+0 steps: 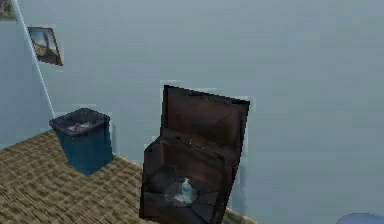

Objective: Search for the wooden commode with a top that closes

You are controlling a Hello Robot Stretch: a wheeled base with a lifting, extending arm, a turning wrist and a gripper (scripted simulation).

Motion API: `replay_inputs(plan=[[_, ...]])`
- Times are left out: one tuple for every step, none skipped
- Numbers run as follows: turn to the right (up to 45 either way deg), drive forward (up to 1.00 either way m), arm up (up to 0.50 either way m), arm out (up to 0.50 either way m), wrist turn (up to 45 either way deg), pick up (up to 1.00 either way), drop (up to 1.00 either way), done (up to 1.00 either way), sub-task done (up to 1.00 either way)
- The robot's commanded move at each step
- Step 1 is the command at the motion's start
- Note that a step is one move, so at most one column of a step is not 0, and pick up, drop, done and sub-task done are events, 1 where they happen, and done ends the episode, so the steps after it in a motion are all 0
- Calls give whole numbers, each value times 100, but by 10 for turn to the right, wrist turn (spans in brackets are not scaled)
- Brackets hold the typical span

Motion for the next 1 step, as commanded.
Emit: replay_inputs(plan=[[0, 0, 0, 0, 0, 0, 0, 100, 0]])
